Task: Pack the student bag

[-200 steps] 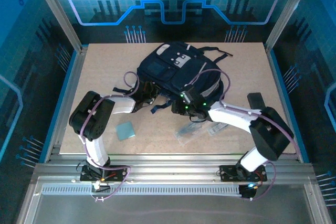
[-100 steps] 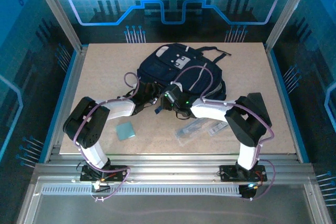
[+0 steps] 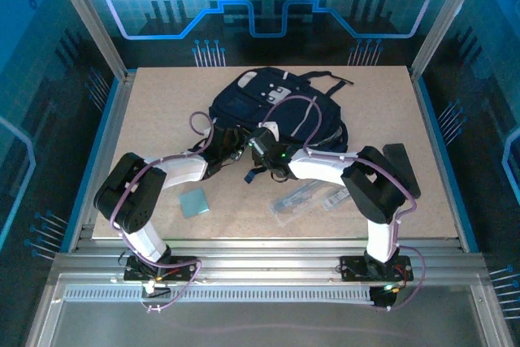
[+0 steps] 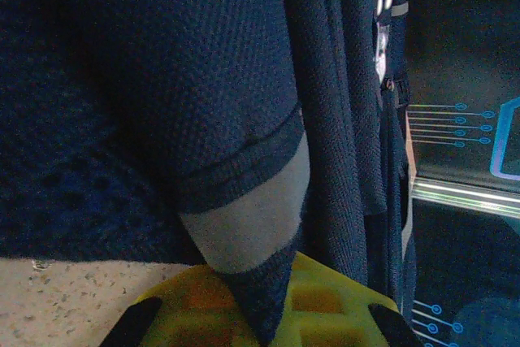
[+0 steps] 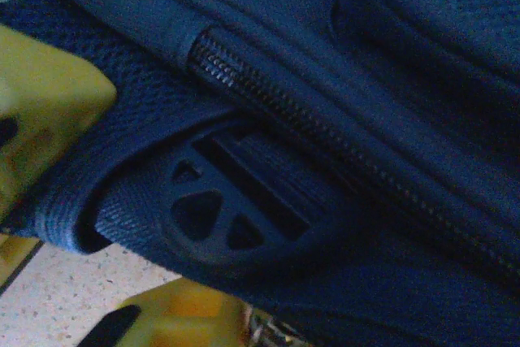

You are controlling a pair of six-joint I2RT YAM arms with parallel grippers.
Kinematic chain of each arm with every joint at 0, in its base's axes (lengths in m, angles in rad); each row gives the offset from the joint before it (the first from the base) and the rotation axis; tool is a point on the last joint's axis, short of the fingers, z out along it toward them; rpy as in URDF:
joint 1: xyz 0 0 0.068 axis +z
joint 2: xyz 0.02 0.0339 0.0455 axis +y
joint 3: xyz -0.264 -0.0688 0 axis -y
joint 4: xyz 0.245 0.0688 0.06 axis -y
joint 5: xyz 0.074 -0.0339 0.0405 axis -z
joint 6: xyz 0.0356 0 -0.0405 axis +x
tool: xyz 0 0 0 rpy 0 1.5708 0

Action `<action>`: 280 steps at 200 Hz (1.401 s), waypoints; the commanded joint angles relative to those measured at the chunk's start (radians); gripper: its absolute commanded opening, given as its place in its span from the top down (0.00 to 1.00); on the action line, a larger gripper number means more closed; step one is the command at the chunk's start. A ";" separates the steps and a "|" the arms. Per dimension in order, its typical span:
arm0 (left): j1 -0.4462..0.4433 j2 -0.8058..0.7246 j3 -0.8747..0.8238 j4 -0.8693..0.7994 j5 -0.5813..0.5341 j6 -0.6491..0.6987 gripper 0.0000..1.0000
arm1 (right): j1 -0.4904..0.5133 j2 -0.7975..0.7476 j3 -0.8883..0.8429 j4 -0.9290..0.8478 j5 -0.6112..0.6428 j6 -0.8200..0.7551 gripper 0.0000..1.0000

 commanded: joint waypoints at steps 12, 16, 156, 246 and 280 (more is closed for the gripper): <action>0.008 -0.047 -0.005 0.064 0.006 0.016 1.00 | -0.044 -0.043 -0.019 0.104 -0.113 -0.069 1.00; 0.011 -0.045 -0.001 0.061 0.003 0.022 1.00 | -0.049 -0.051 -0.027 0.103 -0.140 -0.077 1.00; 0.182 0.100 0.203 -0.057 0.173 0.280 1.00 | -0.355 -0.339 -0.221 -0.490 -0.576 -0.396 1.00; 0.307 0.263 0.537 -0.323 0.320 0.583 0.98 | -0.504 -0.410 -0.093 -0.620 -0.570 -0.426 1.00; 0.306 0.333 0.682 -0.431 0.394 0.557 0.36 | -0.429 -0.340 -0.049 -0.439 -0.896 -0.328 1.00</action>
